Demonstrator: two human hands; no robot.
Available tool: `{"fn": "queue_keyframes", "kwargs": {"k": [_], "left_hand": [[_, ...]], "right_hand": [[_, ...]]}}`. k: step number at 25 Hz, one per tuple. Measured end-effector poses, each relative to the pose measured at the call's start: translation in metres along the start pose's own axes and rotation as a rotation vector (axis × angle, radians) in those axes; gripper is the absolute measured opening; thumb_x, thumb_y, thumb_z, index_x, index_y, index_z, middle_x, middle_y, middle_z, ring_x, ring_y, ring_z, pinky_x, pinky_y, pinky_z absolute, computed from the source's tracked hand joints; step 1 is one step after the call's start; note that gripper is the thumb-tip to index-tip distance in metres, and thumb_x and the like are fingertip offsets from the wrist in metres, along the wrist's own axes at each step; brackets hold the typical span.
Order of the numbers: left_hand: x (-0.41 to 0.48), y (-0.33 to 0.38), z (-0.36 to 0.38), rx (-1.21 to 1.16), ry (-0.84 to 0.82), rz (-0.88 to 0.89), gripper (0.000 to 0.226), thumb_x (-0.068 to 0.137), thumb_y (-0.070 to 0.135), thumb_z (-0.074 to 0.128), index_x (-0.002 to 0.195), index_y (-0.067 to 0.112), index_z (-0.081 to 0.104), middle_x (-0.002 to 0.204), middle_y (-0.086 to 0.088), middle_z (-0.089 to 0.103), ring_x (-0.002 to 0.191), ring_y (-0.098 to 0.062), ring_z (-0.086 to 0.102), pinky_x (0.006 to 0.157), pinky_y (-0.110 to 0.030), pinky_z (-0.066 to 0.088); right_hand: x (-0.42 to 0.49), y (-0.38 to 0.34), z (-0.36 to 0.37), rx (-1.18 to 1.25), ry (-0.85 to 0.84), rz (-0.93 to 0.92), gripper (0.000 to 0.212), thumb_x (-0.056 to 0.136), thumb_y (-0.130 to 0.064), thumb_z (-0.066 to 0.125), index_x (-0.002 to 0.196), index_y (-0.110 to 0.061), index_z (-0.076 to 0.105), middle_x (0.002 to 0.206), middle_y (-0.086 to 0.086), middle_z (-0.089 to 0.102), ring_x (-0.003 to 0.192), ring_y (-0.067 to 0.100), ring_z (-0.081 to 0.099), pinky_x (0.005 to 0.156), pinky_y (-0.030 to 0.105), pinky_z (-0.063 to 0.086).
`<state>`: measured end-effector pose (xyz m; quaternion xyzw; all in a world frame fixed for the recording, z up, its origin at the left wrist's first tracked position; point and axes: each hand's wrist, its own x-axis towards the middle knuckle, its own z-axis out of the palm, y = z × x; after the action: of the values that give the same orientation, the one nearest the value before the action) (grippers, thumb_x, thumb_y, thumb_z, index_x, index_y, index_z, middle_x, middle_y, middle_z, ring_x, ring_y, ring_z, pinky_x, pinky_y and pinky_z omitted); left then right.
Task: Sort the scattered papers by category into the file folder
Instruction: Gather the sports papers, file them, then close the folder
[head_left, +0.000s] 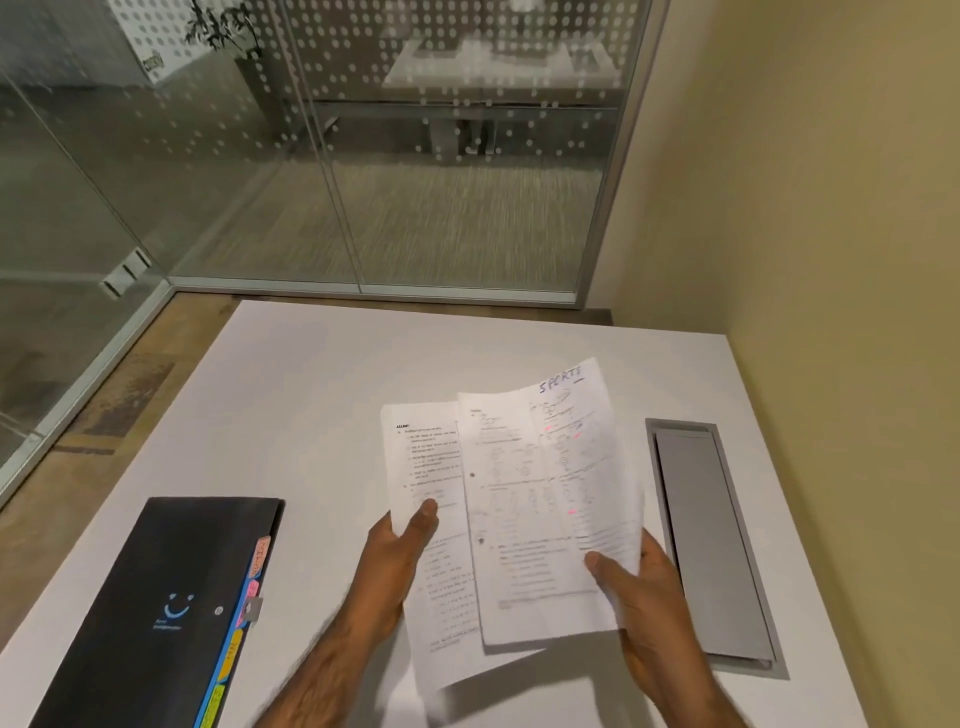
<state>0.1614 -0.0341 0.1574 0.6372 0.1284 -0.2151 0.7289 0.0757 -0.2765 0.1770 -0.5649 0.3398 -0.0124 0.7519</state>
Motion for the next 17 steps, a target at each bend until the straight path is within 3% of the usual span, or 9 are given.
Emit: {"fn": "queue_keyframes", "kwargs": {"k": [3,6,9,10,14,17], "left_hand": [[0.0,0.006,0.014,0.02,-0.012,0.002,0.032,0.097,0.027,0.066,0.127,0.019,0.066,0.117,-0.004,0.077,0.105,-0.028,0.075,0.092,-0.048,0.059],[0.002,0.009,0.017,0.09,-0.014,-0.007,0.025,0.098,0.021,0.067,0.123,0.021,0.067,0.114,-0.003,0.078,0.1,-0.025,0.076,0.091,-0.05,0.06],[-0.001,0.012,0.013,0.114,-0.023,-0.003,0.021,0.1,0.019,0.063,0.121,0.02,0.067,0.11,-0.005,0.079,0.098,-0.026,0.077,0.089,-0.05,0.06],[-0.003,0.012,0.012,0.127,-0.042,0.003,0.022,0.099,0.02,0.064,0.121,0.02,0.066,0.111,-0.005,0.078,0.098,-0.027,0.076,0.089,-0.051,0.06],[-0.014,0.015,0.015,0.196,-0.13,0.042,0.036,0.086,0.031,0.063,0.118,0.017,0.068,0.107,-0.007,0.079,0.097,-0.03,0.076,0.087,-0.048,0.061],[-0.017,0.017,0.019,0.256,-0.157,0.099,0.022,0.096,0.026,0.068,0.116,0.019,0.072,0.107,0.0,0.08,0.097,-0.022,0.077,0.086,-0.04,0.061]], "right_hand": [[-0.013,0.005,0.016,-0.125,-0.021,-0.022,0.032,0.088,0.004,0.069,0.112,-0.017,0.067,0.097,0.002,0.08,0.089,0.022,0.076,0.082,0.04,0.061],[-0.021,0.007,0.023,-0.284,0.098,-0.089,0.023,0.09,-0.025,0.074,0.109,-0.019,0.063,0.099,-0.004,0.076,0.09,0.015,0.073,0.078,0.032,0.058],[-0.011,-0.006,0.009,-0.405,0.297,-0.163,0.045,0.091,-0.037,0.071,0.128,-0.02,0.051,0.12,-0.001,0.06,0.109,0.019,0.06,0.088,0.033,0.047],[-0.005,-0.016,0.001,-0.385,0.247,-0.115,0.048,0.091,-0.035,0.071,0.132,-0.022,0.049,0.123,-0.001,0.059,0.112,0.02,0.06,0.089,0.033,0.046],[0.008,-0.047,-0.009,-0.146,-0.266,0.116,0.031,0.096,-0.011,0.064,0.126,-0.017,0.062,0.119,0.005,0.075,0.109,0.026,0.072,0.099,0.047,0.054],[0.012,-0.05,0.001,-0.235,-0.268,0.028,0.034,0.093,0.005,0.056,0.118,-0.014,0.07,0.112,0.006,0.077,0.105,0.028,0.073,0.099,0.051,0.055]]}}
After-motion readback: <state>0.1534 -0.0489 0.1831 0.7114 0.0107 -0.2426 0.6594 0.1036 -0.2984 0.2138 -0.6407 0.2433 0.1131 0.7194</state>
